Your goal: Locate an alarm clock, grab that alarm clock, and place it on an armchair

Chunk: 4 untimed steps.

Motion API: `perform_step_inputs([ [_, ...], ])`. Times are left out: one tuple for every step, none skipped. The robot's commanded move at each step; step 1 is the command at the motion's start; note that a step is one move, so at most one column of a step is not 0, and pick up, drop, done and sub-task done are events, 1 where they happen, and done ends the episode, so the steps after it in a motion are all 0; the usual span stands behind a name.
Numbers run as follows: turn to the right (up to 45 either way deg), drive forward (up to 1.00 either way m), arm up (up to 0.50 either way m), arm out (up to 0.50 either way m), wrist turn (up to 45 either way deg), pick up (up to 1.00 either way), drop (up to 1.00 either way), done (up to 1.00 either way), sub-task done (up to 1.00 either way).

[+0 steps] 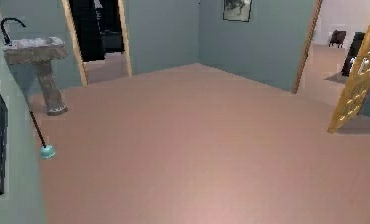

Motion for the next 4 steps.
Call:
perform_step_inputs([
  [0.0,0.25,0.00,0.00,0.0,0.00,0.00,0.00,0.00],
  [-18.0,0.00,0.00,0.00,0.0,0.00,0.00,0.00,0.00],
  [0.0,1.00,0.00,0.00,0.0,0.00,0.00,0.00,0.00],
  [0.0,1.00,0.00,0.00,0.0,0.00,0.00,0.00,0.00],
])
